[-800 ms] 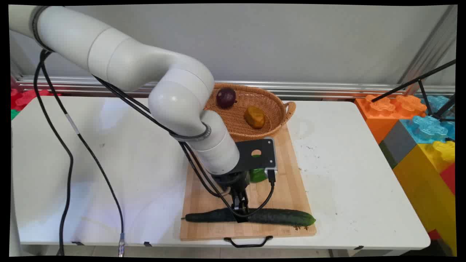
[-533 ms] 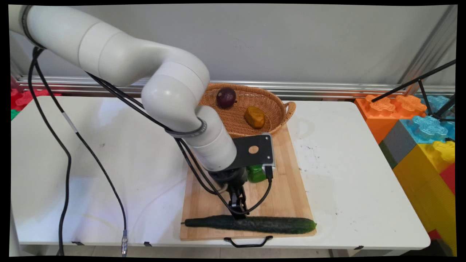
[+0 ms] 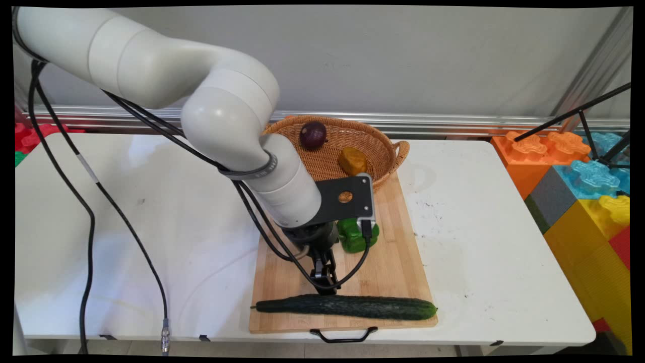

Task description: Pick up the potato from the vegetable basket

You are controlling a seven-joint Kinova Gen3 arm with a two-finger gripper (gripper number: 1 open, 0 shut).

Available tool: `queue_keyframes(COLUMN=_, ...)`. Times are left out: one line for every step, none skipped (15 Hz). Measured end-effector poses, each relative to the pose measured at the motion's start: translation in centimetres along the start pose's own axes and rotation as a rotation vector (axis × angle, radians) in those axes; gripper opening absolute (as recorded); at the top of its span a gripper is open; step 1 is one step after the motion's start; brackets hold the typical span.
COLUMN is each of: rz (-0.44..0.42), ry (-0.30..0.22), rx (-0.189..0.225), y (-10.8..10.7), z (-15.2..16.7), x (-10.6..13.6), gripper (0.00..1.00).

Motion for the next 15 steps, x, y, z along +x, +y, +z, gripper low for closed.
queue_keyframes(rz=0.001, ry=0.001, rx=0.003, y=-0.1, z=-0.2, x=0.0, gripper=1.00)
queue_keyframes(rz=0.001, ry=0.002, rx=0.006, y=-0.2, z=-0.4, x=0.0, gripper=1.00)
queue_keyframes(rz=-0.001, ry=0.008, rx=0.010, y=-0.3, z=-0.7, x=0.1, gripper=1.00)
queue_keyframes(rz=-0.003, ry=0.015, rx=0.014, y=-0.4, z=-0.9, x=0.3, gripper=1.00)
queue_keyframes(rz=-0.005, ry=0.021, rx=0.017, y=-0.5, z=-1.1, x=0.5, gripper=1.00)
queue_keyframes(rz=-0.010, ry=0.030, rx=0.024, y=-0.8, z=-1.4, x=0.9, gripper=1.00)
queue_keyframes(rz=-0.018, ry=0.043, rx=0.037, y=-1.2, z=-1.8, x=1.4, gripper=1.00)
queue_keyframes(rz=-0.027, ry=0.056, rx=0.057, y=-1.8, z=-2.4, x=1.9, gripper=1.00)
queue_keyframes(rz=-0.035, ry=0.068, rx=0.080, y=-2.6, z=-3.0, x=2.4, gripper=1.00)
queue_keyframes(rz=-0.045, ry=0.083, rx=0.115, y=-3.8, z=-3.9, x=2.9, gripper=1.00)
queue_keyframes(rz=-0.050, ry=0.090, rx=0.145, y=-4.9, z=-4.6, x=3.2, gripper=1.00)
queue_keyframes(rz=-0.052, ry=0.095, rx=0.173, y=-6.0, z=-5.2, x=3.4, gripper=1.00)
queue_keyframes(rz=-0.053, ry=0.097, rx=0.191, y=-6.8, z=-5.6, x=3.4, gripper=1.00)
queue_keyframes(rz=-0.050, ry=0.099, rx=0.217, y=-7.9, z=-6.1, x=3.5, gripper=1.00)
queue_keyframes(rz=-0.042, ry=0.100, rx=0.249, y=-9.3, z=-6.6, x=3.6, gripper=1.00)
